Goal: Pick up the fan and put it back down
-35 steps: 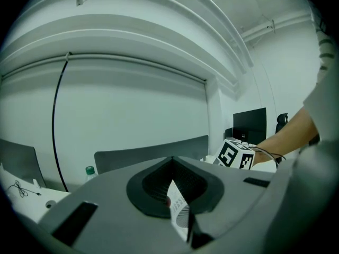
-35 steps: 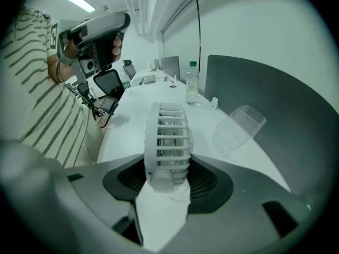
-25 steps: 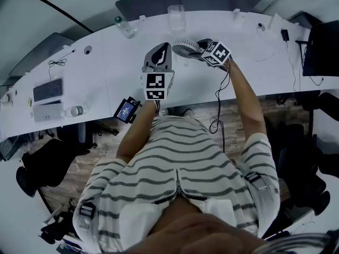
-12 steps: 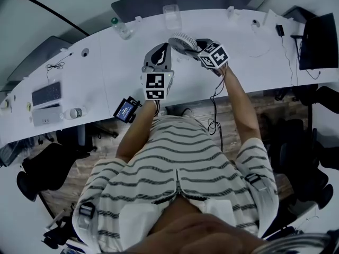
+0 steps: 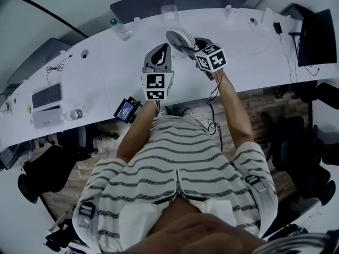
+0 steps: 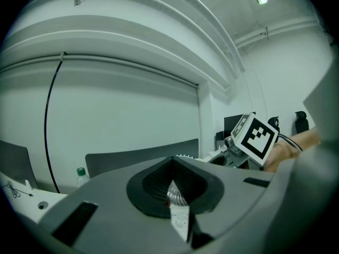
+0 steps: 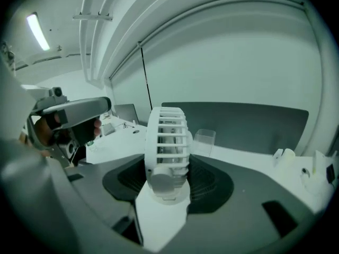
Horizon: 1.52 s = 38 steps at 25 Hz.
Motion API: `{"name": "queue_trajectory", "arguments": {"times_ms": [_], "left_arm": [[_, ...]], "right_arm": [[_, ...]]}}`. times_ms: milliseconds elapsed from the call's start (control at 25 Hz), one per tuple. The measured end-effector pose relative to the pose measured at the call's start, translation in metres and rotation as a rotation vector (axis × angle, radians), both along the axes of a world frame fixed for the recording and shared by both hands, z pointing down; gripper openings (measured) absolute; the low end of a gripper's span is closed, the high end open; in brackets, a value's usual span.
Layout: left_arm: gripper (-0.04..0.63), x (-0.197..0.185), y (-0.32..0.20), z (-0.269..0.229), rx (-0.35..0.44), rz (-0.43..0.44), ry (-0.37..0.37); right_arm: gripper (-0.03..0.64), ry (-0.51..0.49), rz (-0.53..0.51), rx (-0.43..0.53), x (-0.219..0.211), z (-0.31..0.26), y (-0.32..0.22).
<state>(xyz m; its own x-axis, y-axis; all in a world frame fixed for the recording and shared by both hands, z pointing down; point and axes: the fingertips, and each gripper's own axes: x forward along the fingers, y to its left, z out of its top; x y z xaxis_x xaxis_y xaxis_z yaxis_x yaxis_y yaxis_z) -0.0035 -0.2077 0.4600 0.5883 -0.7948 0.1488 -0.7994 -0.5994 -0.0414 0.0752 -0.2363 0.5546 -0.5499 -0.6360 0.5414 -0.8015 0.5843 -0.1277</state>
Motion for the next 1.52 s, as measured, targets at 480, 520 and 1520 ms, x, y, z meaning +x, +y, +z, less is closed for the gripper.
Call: {"name": "queue_trajectory", "arguments": {"times_ms": [480, 520, 1520], "left_arm": [[0.008, -0.001, 0.005, -0.001, -0.002, 0.005, 0.013], [0.008, 0.0, 0.006, -0.002, 0.0, 0.006, 0.015], [0.008, 0.001, 0.01, -0.02, 0.018, 0.009, 0.08]], "right_arm": [[0.222, -0.101, 0.194, 0.1, 0.0, -0.038, 0.005], [0.222, -0.109, 0.206, 0.108, -0.001, -0.042, 0.006], [0.222, -0.142, 0.432, 0.335, -0.003, -0.11, 0.034]]}}
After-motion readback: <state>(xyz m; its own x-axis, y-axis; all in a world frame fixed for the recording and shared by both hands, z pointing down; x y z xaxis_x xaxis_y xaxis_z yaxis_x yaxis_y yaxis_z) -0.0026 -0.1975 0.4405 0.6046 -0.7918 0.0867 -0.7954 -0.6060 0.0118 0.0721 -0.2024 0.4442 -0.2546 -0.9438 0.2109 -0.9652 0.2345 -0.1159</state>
